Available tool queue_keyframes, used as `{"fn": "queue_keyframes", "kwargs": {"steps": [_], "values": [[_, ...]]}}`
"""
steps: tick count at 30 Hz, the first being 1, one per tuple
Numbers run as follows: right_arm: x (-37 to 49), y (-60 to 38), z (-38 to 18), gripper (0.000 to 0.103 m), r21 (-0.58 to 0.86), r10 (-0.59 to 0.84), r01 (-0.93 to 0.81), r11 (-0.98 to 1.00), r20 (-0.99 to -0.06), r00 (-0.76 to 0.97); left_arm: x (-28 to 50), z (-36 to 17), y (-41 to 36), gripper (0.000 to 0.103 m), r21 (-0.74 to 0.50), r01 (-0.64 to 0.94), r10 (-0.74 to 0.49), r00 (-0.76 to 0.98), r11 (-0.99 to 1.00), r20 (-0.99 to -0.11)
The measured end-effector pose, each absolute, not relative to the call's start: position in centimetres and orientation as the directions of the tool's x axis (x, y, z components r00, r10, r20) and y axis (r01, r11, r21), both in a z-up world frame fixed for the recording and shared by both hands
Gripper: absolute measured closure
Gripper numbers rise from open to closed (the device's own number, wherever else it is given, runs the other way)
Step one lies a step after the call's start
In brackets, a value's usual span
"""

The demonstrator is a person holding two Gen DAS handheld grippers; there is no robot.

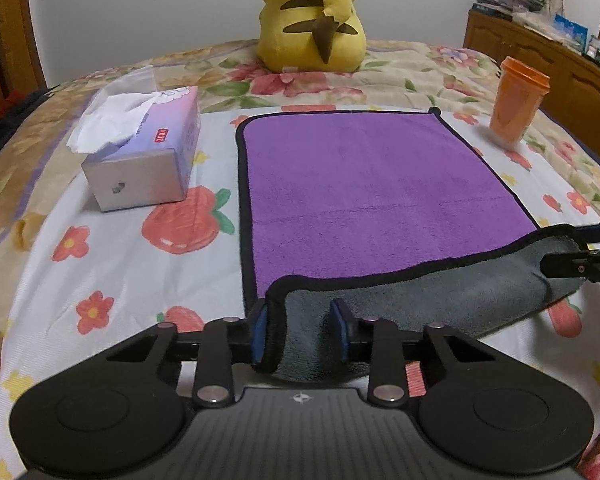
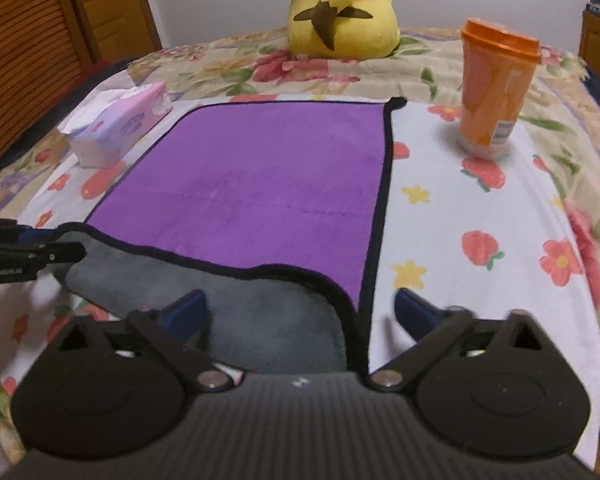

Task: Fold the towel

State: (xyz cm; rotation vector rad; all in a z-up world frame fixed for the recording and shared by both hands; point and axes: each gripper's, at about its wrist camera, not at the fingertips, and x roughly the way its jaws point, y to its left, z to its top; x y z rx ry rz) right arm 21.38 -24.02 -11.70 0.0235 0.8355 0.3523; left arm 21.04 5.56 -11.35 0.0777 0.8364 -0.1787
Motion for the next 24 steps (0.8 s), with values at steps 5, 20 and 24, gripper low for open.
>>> {"fn": "queue_keyframes", "kwargs": {"steps": [5, 20, 24], "values": [[21.8, -23.9, -12.1, 0.021, 0.186, 0.349, -0.332, 0.925, -0.762, 0.546, 21.0, -11.2, 5.7, 0.073, -0.005, 0.187, -0.127, 0.650, 0.982, -0.749], [22.5, -25.3, -11.8, 0.059, 0.184, 0.351, -0.343, 0.921, -0.773, 0.528, 21.2, -11.3, 5.8, 0.090, -0.023, 0.189, -0.140, 0.633, 0.982, -0.761], [22.6, -25.6, -11.9, 0.072, 0.172, 0.338, -0.339, 0.925, -0.780, 0.526, 21.2, -11.2, 5.8, 0.093, -0.036, 0.194, -0.153, 0.631, 0.980, -0.760]]}}
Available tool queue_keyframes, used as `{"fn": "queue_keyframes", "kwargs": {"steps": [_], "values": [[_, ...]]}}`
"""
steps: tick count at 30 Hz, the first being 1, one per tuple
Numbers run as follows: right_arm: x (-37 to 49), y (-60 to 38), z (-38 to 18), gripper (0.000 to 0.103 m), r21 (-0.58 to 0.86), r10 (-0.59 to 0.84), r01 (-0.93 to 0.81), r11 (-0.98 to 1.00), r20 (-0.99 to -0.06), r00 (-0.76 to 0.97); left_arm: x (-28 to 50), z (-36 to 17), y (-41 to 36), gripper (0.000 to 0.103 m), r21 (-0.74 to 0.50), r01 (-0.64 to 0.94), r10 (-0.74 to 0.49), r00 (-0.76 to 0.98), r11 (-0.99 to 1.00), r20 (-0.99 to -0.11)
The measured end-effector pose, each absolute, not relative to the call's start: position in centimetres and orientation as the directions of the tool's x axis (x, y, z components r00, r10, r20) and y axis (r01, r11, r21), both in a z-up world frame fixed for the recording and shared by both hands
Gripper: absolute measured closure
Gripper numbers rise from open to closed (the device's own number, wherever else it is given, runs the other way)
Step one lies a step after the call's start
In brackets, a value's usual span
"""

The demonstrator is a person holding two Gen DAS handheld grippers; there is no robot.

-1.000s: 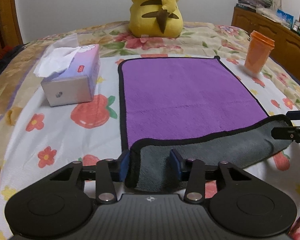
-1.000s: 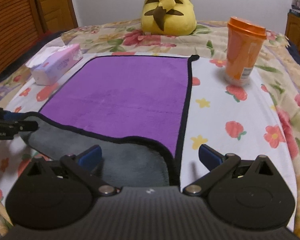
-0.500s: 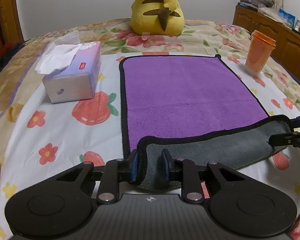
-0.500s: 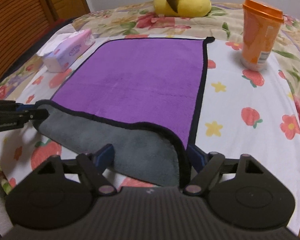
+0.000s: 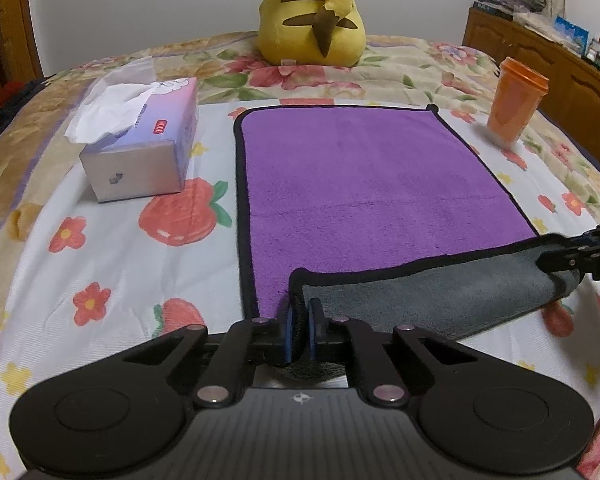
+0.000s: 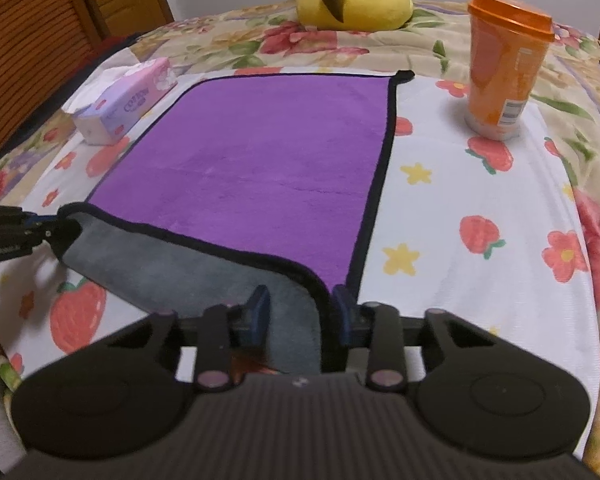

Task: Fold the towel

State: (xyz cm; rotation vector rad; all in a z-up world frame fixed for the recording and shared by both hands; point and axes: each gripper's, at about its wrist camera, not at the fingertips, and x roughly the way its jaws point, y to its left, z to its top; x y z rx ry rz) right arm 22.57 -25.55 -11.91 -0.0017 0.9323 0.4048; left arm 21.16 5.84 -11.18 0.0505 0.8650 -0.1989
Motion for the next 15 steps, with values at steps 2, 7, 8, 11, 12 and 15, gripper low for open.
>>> {"fn": "queue_keyframes", "kwargs": {"steps": [2, 7, 8, 11, 12, 15], "values": [[22.6, -25.5, -11.9, 0.076, 0.160, 0.327, -0.340, 0.927, -0.787, 0.524, 21.1, -11.0, 5.8, 0.093, -0.037, 0.199, -0.158, 0.636, 0.979, -0.756], [22.5, -25.5, -11.8, 0.087, 0.151, 0.325, -0.348, 0.925, -0.788, 0.524, 20.7, -10.4, 5.3, 0.094, -0.031, 0.226, -0.174, 0.649, 0.974, -0.740], [22.5, -25.5, -11.8, 0.092, 0.150, 0.325, -0.349, 0.925, -0.787, 0.525, 20.7, -10.3, 5.2, 0.094, -0.029, 0.231, -0.177, 0.652, 0.972, -0.738], [22.4, -25.5, -11.5, 0.096, 0.147, 0.327, -0.350, 0.925, -0.779, 0.536, 20.5, -9.9, 5.0, 0.094, -0.028, 0.237, -0.183, 0.661, 0.971, -0.728], [22.4, -25.6, -11.4, 0.098, 0.145, 0.328, -0.352, 0.925, -0.773, 0.543, 20.4, -9.7, 5.0, 0.095, -0.029, 0.237, -0.184, 0.666, 0.971, -0.723], [22.3, -25.7, -10.9, 0.098, 0.147, 0.335, -0.353, 0.924, -0.758, 0.560, 20.3, -9.1, 5.1, 0.095, -0.030, 0.235, -0.188, 0.685, 0.971, -0.704]]}}
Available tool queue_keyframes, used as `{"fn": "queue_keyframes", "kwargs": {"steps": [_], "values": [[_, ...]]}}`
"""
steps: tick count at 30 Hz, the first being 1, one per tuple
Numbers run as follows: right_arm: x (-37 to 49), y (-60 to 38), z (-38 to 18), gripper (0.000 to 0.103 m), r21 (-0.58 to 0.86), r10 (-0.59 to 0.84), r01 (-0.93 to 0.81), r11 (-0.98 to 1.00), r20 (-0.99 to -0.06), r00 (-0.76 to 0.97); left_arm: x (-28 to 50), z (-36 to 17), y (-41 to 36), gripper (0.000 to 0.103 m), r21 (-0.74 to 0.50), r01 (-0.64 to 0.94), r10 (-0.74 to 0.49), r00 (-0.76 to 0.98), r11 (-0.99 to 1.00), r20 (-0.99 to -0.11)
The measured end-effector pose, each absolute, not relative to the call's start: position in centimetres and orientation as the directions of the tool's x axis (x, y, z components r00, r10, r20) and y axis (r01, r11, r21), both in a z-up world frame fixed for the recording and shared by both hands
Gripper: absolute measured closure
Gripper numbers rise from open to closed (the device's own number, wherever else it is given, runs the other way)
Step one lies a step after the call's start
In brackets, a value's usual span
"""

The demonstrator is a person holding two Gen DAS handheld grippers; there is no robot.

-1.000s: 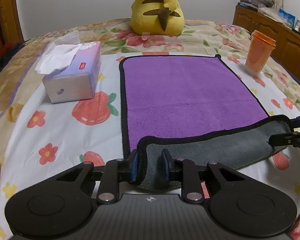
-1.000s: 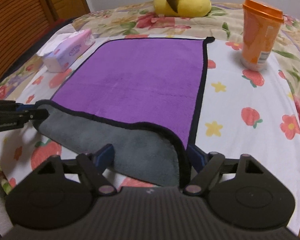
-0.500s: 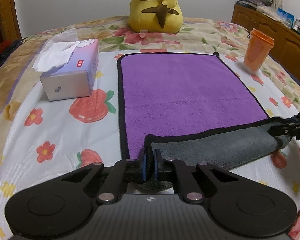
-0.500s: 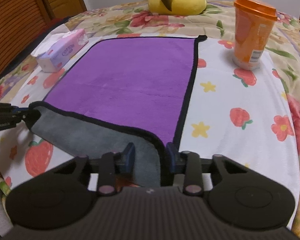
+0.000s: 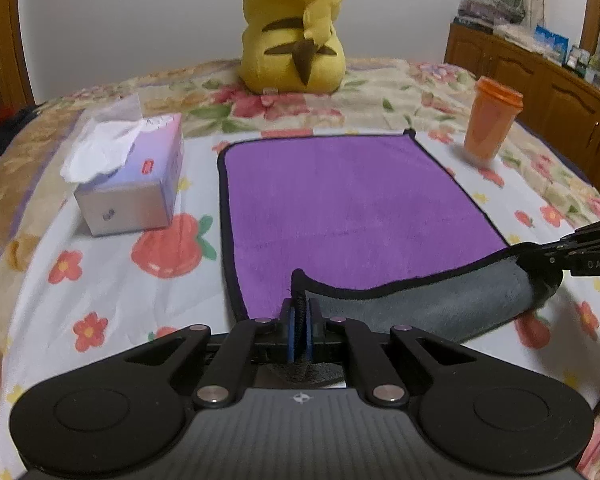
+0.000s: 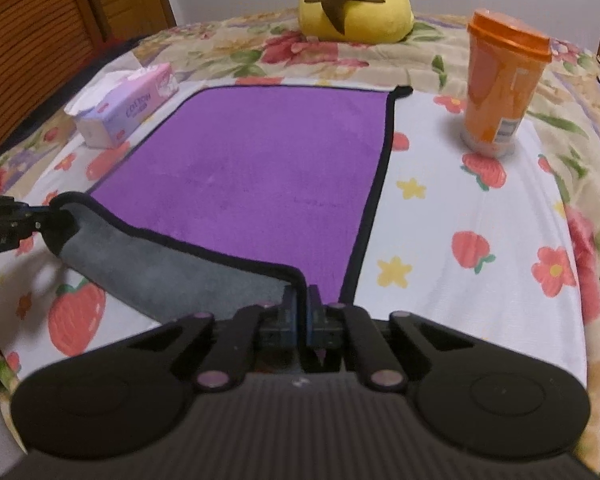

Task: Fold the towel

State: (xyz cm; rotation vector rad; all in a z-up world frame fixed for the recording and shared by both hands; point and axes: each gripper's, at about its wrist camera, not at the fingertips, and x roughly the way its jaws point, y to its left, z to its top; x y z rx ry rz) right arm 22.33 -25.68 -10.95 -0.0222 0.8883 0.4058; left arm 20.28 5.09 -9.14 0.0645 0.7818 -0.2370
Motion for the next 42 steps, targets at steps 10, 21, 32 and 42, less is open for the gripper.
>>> {"fn": "queue_keyframes", "kwargs": {"steps": [10, 21, 32, 42], "values": [[22.2, -26.1, -9.7, 0.098, 0.147, 0.346, -0.348, 0.926, -0.699, 0.625, 19.7, -7.3, 5.1, 0.095, -0.040, 0.228, -0.201, 0.744, 0.973, -0.637], [22.0, -26.2, -8.4, 0.098, 0.139, 0.371, -0.370, 0.919, -0.623, 0.688, 19.3, -6.5, 5.1, 0.095, -0.040, 0.218, -0.201, 0.793, 0.975, -0.576], [21.7, -26.4, -7.3, 0.098, 0.137, 0.386, -0.379, 0.915, -0.572, 0.723, 19.2, -6.0, 5.5, 0.096, -0.043, 0.196, -0.189, 0.825, 0.980, -0.532], [22.1, -26.0, -7.2, 0.099, 0.093, 0.372, -0.390, 0.916, -0.558, 0.741, 20.2, -6.3, 5.4, 0.096, -0.028, 0.190, -0.176, 0.828, 0.981, -0.533]]}}
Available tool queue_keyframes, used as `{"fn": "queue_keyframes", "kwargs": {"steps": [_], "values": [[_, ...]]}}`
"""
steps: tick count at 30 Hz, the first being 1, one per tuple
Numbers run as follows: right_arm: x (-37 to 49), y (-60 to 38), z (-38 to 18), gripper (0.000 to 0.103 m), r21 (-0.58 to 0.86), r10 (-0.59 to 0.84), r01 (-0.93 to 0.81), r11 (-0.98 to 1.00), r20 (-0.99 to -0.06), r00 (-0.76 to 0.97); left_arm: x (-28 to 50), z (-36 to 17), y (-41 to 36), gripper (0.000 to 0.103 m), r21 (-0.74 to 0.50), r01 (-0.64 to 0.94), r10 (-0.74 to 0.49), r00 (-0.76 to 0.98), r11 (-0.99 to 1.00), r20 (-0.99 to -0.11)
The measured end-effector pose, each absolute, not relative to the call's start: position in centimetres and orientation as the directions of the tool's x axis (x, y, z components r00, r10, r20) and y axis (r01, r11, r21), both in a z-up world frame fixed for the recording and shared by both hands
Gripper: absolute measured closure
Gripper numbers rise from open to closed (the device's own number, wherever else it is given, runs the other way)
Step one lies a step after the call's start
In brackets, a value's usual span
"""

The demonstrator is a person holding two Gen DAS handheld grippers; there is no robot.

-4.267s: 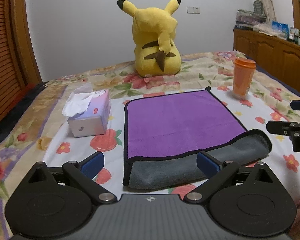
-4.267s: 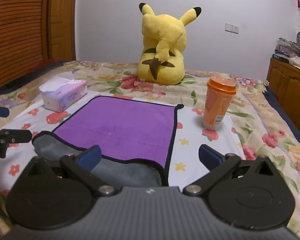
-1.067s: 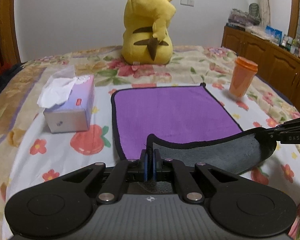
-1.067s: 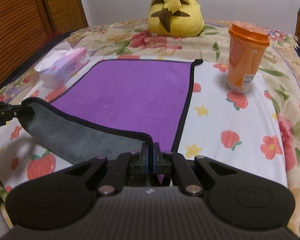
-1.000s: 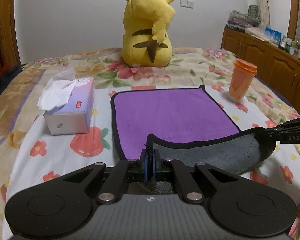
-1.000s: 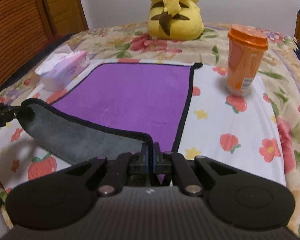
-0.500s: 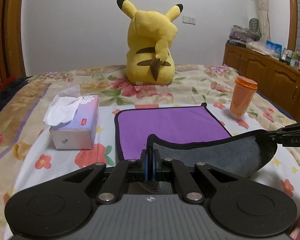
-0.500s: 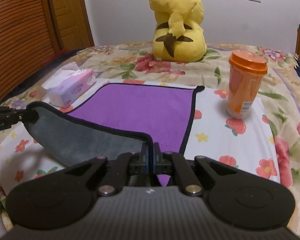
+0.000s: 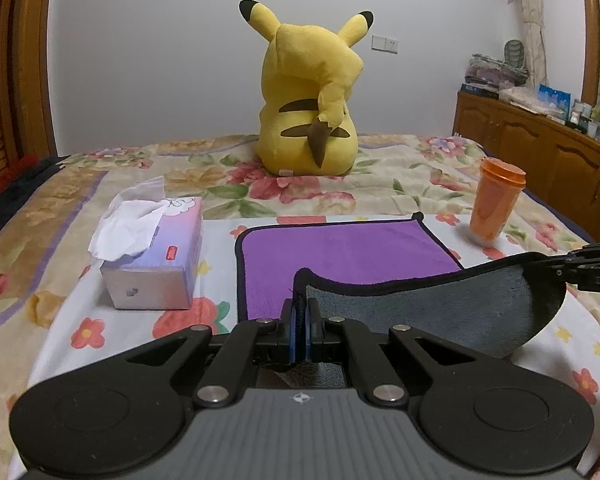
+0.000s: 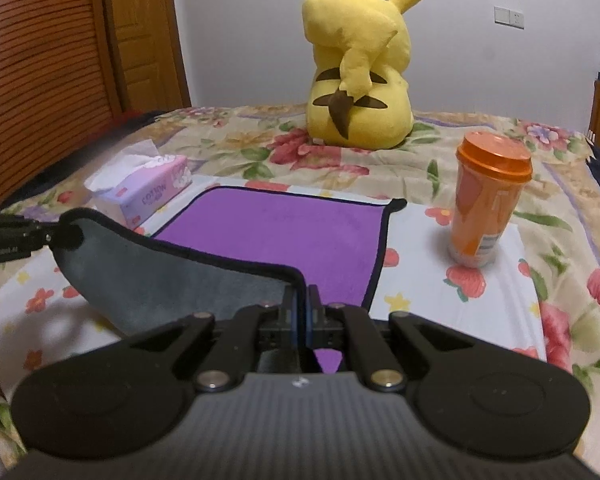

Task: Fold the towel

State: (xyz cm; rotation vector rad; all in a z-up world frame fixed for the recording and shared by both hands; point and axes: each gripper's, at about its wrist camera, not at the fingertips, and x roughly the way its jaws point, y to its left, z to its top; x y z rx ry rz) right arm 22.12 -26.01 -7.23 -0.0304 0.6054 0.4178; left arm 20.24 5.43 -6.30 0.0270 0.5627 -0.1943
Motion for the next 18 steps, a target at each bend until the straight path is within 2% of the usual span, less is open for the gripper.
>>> {"fn": "queue_keyframes", "kwargs": {"steps": [18], "values": [[23.4, -26.7, -7.0, 0.099, 0.075, 0.366, -0.386, 0.919, -0.523, 0.770, 21.3, -5.0, 5.0, 0.096, -0.029, 0.202, -0.190, 0.851, 0.979, -0.490]]}}
